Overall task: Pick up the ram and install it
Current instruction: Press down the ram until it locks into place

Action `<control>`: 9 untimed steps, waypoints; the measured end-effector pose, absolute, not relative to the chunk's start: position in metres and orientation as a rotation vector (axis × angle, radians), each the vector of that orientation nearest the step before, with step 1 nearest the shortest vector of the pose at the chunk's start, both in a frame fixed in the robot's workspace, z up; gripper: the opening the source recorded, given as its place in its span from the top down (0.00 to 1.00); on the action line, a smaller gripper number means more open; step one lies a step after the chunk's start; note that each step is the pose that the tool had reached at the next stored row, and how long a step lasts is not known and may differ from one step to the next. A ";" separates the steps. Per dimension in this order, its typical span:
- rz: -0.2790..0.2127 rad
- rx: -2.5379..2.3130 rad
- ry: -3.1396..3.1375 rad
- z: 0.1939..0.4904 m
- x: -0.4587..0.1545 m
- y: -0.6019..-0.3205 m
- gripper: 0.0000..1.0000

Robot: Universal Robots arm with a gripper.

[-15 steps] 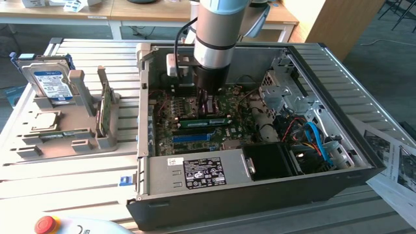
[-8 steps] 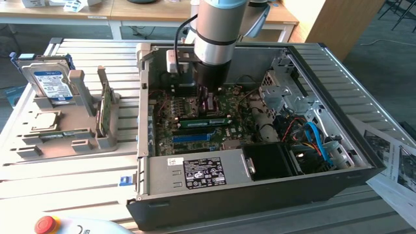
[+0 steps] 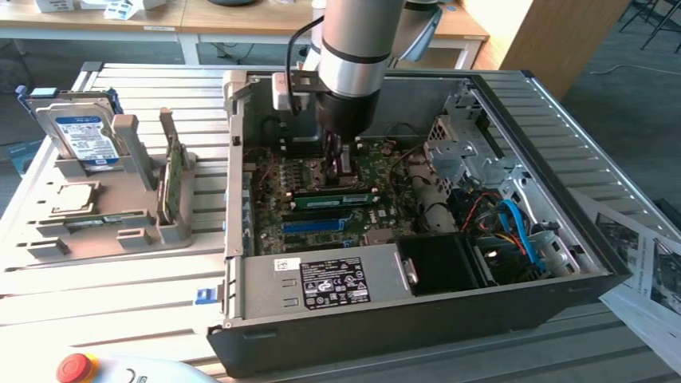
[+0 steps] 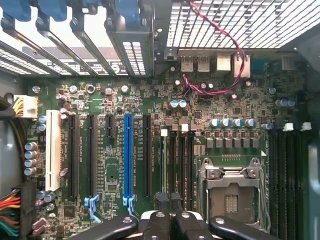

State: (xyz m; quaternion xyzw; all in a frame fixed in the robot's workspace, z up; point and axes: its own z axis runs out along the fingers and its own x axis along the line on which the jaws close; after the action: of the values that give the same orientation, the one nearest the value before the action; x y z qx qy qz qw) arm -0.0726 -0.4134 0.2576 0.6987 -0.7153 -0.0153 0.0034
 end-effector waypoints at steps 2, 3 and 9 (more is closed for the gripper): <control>-0.048 2.190 -2.242 0.261 -0.073 -0.413 0.89; -0.048 2.190 -2.242 0.263 -0.073 -0.413 0.89; -0.048 2.190 -2.242 0.272 -0.073 -0.413 0.89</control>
State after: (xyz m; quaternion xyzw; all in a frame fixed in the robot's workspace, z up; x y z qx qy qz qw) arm -0.0726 -0.4134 0.2717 0.6986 -0.7153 -0.0152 0.0035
